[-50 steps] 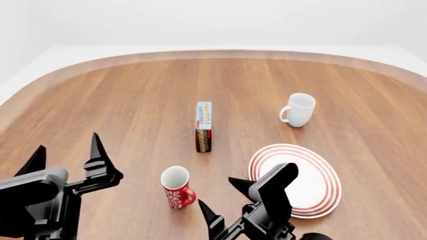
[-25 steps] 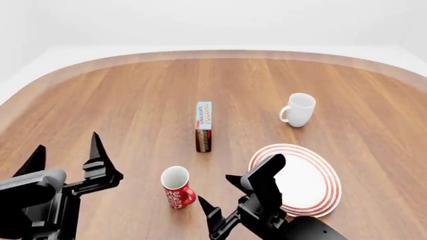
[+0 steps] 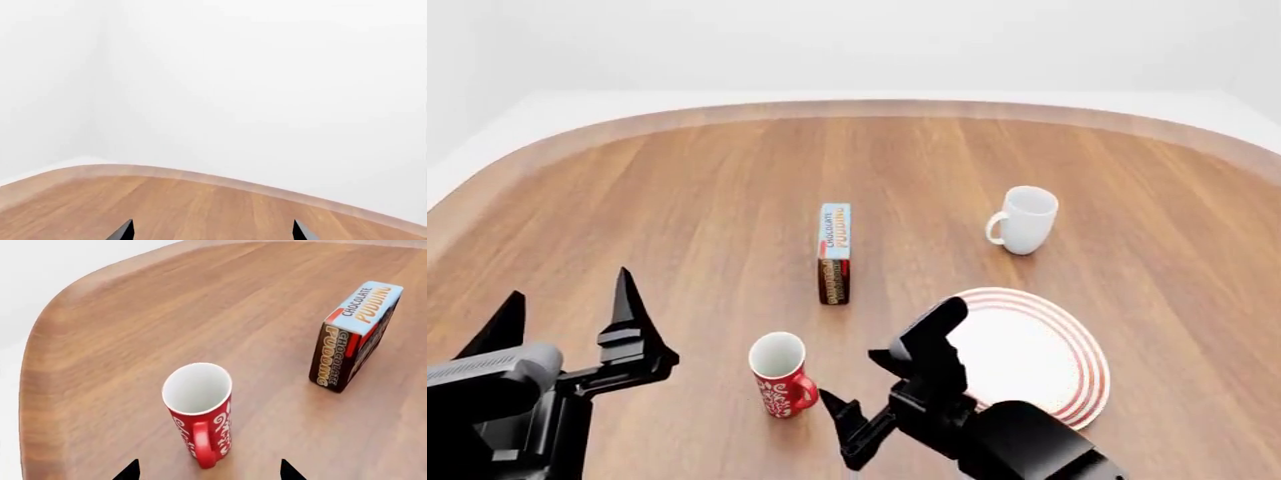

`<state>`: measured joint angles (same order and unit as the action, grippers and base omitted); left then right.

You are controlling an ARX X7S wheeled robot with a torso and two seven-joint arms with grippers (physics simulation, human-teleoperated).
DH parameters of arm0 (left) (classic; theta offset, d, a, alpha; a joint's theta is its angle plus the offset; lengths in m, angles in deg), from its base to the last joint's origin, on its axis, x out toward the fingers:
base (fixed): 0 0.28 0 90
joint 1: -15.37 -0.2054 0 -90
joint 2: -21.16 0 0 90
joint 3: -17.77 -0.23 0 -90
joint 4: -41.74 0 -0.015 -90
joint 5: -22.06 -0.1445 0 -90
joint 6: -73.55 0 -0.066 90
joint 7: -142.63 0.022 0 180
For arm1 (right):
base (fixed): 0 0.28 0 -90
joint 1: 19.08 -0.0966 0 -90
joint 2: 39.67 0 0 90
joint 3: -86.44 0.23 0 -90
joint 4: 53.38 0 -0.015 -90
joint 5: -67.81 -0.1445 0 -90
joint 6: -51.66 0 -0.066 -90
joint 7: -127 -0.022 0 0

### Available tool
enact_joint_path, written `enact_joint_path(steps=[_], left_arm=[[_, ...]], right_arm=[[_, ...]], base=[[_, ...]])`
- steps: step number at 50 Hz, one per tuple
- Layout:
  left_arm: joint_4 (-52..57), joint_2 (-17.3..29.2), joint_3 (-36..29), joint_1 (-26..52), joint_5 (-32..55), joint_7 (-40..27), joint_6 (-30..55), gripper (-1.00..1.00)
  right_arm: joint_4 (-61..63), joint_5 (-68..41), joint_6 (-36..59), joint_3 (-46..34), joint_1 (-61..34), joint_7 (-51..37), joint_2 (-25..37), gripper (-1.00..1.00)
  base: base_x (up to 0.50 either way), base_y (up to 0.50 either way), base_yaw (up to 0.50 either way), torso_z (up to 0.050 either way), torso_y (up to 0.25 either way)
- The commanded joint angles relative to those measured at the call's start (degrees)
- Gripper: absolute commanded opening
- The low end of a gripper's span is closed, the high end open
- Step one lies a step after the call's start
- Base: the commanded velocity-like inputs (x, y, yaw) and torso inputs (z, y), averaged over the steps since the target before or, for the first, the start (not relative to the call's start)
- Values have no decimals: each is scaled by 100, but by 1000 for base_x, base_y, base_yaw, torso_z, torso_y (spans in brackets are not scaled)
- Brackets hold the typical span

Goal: Pick up the red mug and put it on the plate

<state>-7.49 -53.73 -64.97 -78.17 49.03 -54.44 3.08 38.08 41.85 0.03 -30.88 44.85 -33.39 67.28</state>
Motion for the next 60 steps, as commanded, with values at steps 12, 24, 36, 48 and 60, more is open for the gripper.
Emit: enact_joint_path(steps=[12, 24, 36, 48, 60], left_arm=[[90, 91, 22, -100, 115, -11, -53, 100], [152, 127, 62, -154, 183, -39, -82, 100], [170, 155, 61, -146, 233, -80, -72, 100], [478, 254, 238, -299, 504, -116, -50, 100], [540, 286, 240, -400, 647, -115, -38, 100]], right_arm=[[-1344, 231, -251, -403, -668, 388, -391, 100], [-1695, 360, -416, -674, -738, 542, -515, 100], [-2417, 441, -702, -774, -1016, 691, -758, 100], [-3365, 510, -1012, -878, -1391, 900, -1034, 100], [-3867, 563, -1248, -1016, -1458, 1016, -1176, 100]], base=[[0, 0, 0, 0, 0], [0, 0, 0, 0, 0], [0, 0, 0, 0, 0], [0, 0, 0, 0, 0], [0, 0, 0, 0, 0]])
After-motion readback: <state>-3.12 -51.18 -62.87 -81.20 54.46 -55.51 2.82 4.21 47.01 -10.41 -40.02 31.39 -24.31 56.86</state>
